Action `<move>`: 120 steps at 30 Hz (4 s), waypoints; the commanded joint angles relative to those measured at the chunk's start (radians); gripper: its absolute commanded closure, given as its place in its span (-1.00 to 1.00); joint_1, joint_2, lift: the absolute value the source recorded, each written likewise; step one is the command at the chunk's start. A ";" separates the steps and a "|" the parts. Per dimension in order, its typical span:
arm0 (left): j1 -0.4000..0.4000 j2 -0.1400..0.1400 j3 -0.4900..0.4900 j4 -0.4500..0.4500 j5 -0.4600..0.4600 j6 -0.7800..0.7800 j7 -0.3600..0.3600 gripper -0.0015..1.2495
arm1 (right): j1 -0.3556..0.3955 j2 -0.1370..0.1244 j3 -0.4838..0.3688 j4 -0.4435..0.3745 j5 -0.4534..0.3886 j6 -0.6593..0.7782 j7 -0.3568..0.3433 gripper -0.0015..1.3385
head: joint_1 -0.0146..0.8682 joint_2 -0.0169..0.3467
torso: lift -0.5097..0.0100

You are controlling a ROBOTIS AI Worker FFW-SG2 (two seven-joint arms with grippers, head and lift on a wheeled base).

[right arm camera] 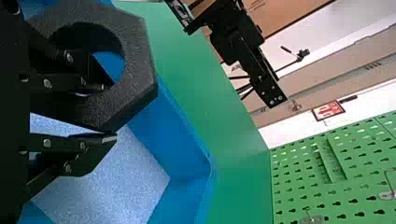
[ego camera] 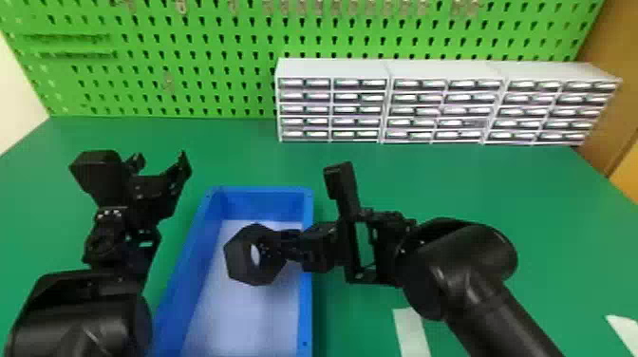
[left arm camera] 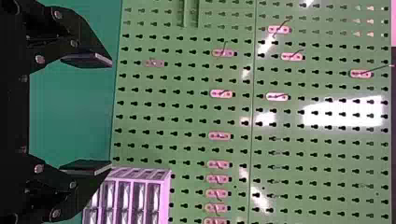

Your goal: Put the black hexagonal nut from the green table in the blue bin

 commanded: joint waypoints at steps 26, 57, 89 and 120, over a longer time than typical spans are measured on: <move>0.007 0.000 -0.006 0.000 0.003 0.000 0.000 -0.24 | 0.037 0.018 -0.208 -0.055 0.057 -0.084 0.002 -0.84 | 0.59 -0.63 | 0.59; 0.009 0.000 -0.005 0.000 0.006 0.000 0.000 -0.23 | 0.207 0.078 -0.678 -0.295 0.200 -0.198 -0.159 -0.84 | 0.59 -0.63 | 0.59; 0.006 0.000 0.009 0.000 0.008 0.000 0.002 -0.23 | 0.467 0.133 -0.767 -0.342 0.377 -0.532 -0.270 -0.85 | 0.59 -0.63 | 0.59; 0.006 -0.001 -0.001 -0.006 0.037 -0.006 0.000 -0.23 | 0.528 0.133 -0.705 -0.341 0.433 -0.627 -0.274 -0.84 | 0.59 -0.63 | 0.59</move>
